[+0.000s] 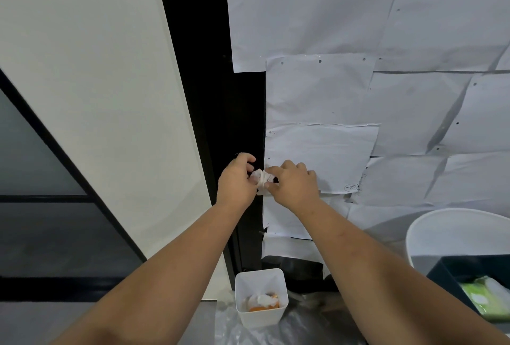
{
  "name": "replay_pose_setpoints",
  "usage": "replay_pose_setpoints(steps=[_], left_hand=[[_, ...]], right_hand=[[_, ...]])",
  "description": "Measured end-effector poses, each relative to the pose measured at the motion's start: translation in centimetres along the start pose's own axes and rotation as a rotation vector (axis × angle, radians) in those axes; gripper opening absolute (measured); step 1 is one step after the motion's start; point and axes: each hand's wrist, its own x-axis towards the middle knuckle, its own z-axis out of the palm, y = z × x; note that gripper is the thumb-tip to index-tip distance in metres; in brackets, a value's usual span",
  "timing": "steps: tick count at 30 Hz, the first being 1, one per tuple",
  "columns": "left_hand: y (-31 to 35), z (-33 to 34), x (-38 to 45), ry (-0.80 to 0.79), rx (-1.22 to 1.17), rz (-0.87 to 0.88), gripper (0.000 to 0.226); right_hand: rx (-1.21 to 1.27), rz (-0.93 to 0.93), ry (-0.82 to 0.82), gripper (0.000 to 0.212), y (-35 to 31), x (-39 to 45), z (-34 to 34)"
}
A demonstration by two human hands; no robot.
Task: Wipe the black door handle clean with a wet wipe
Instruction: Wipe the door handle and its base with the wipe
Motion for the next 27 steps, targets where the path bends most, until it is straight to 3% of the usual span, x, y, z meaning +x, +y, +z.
replay_pose_setpoints(steps=[5, 10, 27], left_hand=[[-1.9, -0.4, 1.1, 0.009, 0.333, 0.146, 0.019], [-2.0, -0.5, 1.2, -0.006, 0.322, 0.161, 0.014], [-0.8, 0.0, -0.1, 0.003, 0.409, 0.131, 0.028]], right_hand=[[-0.127, -0.065, 0.126, 0.029, -0.6, 0.1, 0.5], [-0.215, -0.114, 0.145, 0.017, -0.4, 0.4, -0.2], [-0.332, 0.032, 0.086, 0.017, 3.0, -1.8, -1.1]])
